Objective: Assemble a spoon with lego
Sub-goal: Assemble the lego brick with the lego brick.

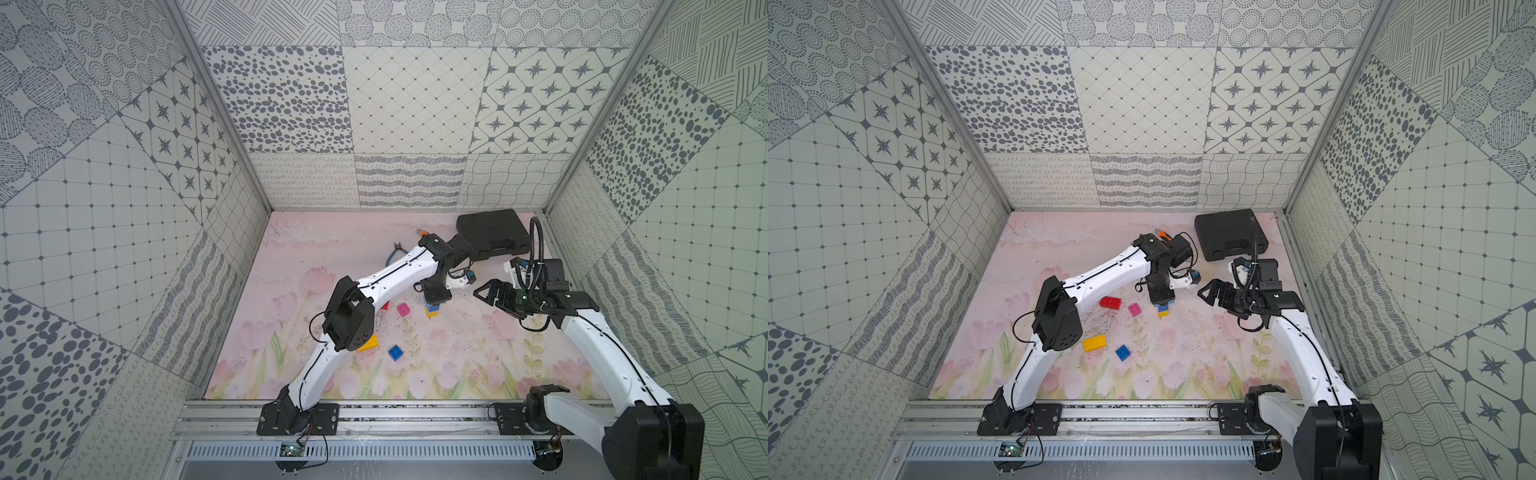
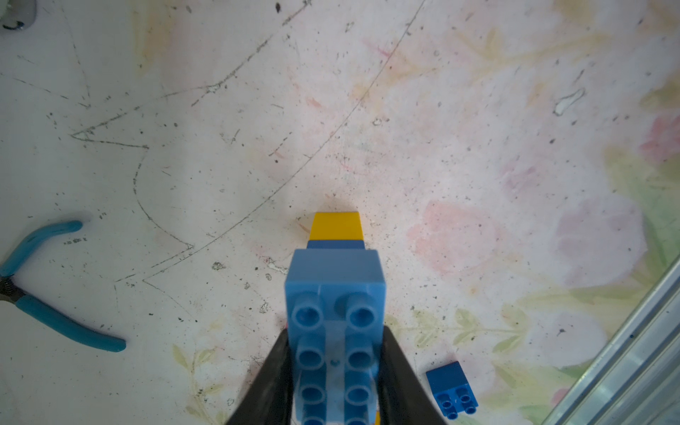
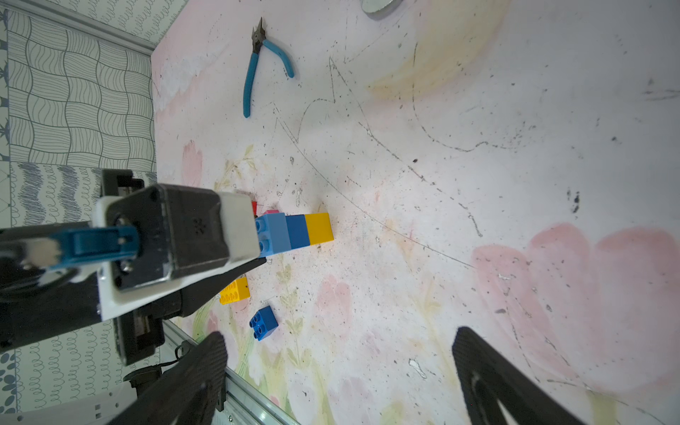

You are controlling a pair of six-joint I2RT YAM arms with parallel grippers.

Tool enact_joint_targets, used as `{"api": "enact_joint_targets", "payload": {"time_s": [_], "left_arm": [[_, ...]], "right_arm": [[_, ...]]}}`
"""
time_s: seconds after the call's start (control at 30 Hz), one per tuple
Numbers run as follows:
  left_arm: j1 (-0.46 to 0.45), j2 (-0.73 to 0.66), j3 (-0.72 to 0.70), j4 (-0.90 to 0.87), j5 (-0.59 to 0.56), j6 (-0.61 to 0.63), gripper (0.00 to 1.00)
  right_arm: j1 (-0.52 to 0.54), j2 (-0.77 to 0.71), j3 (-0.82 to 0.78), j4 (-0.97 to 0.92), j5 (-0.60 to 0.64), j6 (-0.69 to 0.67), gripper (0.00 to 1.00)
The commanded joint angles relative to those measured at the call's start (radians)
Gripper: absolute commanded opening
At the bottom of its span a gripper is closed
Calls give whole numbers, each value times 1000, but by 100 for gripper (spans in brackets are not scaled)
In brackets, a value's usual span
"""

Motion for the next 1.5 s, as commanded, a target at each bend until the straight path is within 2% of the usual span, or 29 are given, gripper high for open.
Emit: {"api": "enact_joint_targets", "payload": {"time_s": [0.0, 0.2, 0.6, 1.13, 1.47], "left_arm": [[-5, 5, -63, -78, 32, -18, 18], [-20, -35, -96, -53, 6, -62, 17], [-23, -3, -1, -143, -37, -218, 17], [-22, -35, -5, -115, 11, -233, 17], [-30, -44, -39, -84, -25, -249, 18]], "right_arm": [[-4, -11, -5, 26, 8, -15, 98], [-4, -13, -6, 26, 8, -14, 98], [-3, -16, -11, 37, -1, -11, 98], [-3, -18, -3, 36, -6, -8, 98], [-4, -28, -6, 28, 0, -12, 98]]}}
